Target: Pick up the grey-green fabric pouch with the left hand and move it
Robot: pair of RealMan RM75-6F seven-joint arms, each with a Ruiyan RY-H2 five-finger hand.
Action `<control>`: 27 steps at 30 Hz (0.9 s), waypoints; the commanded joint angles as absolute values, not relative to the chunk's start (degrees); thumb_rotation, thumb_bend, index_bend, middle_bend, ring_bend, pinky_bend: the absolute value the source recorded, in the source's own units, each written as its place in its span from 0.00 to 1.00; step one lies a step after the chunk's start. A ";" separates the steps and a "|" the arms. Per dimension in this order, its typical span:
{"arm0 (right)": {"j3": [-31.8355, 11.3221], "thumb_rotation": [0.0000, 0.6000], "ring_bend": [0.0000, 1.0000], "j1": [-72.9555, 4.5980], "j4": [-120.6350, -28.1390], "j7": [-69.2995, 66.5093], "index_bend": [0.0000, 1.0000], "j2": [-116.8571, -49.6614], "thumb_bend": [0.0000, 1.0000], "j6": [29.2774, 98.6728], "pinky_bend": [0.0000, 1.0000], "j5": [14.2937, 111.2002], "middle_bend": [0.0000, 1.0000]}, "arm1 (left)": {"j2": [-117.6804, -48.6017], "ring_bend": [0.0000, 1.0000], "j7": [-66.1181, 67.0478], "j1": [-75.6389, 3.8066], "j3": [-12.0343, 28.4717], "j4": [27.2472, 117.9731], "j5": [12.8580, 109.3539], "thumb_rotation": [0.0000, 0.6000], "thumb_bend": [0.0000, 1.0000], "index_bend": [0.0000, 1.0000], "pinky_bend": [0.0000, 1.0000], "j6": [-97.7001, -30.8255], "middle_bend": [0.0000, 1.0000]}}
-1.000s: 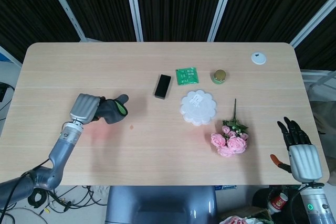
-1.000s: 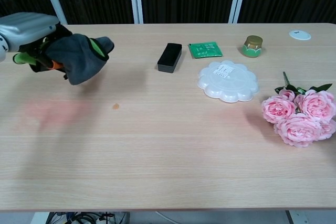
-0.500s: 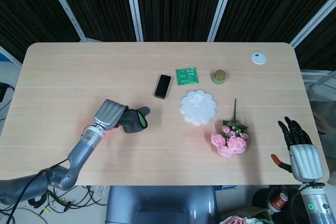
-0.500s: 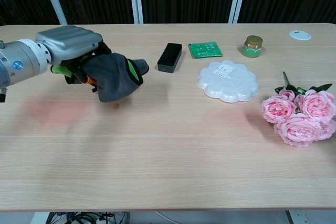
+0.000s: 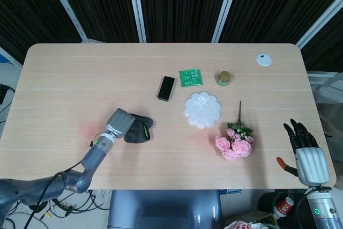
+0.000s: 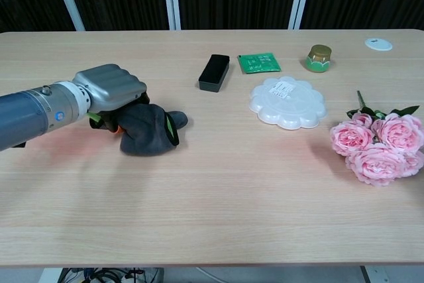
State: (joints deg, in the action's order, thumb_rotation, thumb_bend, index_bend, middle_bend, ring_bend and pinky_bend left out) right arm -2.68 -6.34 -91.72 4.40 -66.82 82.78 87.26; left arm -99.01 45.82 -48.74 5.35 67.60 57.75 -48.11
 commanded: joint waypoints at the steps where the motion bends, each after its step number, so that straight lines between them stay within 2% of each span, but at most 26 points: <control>1: -2.60 1.00 0.00 -6.31 -91.78 4.33 0.00 -66.82 0.09 82.83 0.19 87.38 0.00 | -99.94 0.77 47.28 -49.37 4.84 65.25 57.06 1.00 0.55 0.71 0.81 -48.09 0.87; 16: -2.46 1.00 0.00 -6.32 -91.98 3.86 0.00 -66.80 0.09 82.73 0.19 87.51 0.00 | -98.81 0.77 46.74 -50.11 7.06 55.72 54.97 1.00 0.56 0.72 0.81 -48.02 0.87; 27: -2.38 1.00 0.00 -6.28 -92.13 3.91 0.00 -66.72 0.09 82.83 0.19 87.67 0.00 | -100.65 0.77 45.13 -50.79 6.73 56.52 56.75 1.00 0.56 0.71 0.81 -47.48 0.87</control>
State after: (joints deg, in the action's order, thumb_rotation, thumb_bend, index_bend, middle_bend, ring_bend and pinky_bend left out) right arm -2.40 -6.28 -92.11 3.91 -66.73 82.81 87.64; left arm -100.27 45.19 -50.62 6.86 56.18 56.47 -47.47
